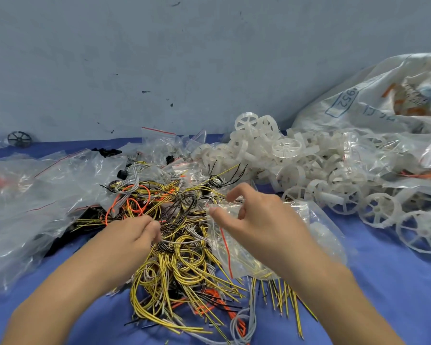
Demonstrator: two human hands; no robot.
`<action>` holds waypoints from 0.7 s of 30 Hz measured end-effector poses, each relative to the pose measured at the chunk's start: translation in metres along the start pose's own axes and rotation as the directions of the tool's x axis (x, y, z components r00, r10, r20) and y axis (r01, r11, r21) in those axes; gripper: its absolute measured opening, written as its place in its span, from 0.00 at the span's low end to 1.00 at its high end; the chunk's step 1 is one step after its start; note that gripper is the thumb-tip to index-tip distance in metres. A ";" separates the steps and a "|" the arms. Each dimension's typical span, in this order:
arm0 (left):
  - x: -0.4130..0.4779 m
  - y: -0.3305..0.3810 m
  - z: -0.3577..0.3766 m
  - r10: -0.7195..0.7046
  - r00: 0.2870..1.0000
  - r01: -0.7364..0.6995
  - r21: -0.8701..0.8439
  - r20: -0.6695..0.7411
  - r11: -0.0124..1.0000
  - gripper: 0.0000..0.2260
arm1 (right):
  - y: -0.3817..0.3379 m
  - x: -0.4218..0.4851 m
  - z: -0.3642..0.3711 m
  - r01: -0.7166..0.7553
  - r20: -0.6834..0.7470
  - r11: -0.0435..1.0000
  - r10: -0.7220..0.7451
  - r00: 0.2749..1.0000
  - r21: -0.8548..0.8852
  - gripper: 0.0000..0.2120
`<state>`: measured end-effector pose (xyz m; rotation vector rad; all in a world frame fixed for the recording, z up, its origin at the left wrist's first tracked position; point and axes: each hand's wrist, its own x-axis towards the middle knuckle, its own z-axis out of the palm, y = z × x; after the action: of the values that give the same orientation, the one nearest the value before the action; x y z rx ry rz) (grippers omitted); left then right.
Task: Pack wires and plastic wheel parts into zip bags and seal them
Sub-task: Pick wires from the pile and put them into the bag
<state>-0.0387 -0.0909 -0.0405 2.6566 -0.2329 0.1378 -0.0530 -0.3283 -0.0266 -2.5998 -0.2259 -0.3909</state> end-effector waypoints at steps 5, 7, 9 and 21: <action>-0.003 -0.001 0.004 0.014 0.976 -0.019 0.018 0.218 1.000 0.16 | -0.015 -0.006 0.022 0.026 0.053 0.976 -0.015 0.998 -0.217 0.17; -0.002 0.001 0.005 0.044 0.959 -0.050 0.013 0.279 0.999 0.14 | -0.015 -0.007 0.024 0.040 0.078 0.972 -0.022 0.997 -0.230 0.10; 0.000 0.007 0.005 0.079 0.948 -0.078 -0.015 0.308 0.997 0.13 | -0.016 -0.008 0.023 0.045 0.059 0.974 -0.033 0.998 -0.220 0.08; 0.027 0.087 0.040 0.256 0.923 -0.185 -0.249 0.289 0.951 0.13 | -0.015 -0.011 0.015 0.010 -0.103 0.991 -0.024 0.994 -0.133 0.12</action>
<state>-0.0257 -0.1889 -0.0334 2.4139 -0.6201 -0.2364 -0.0638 -0.3087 -0.0359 -2.6988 -0.1918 -0.5631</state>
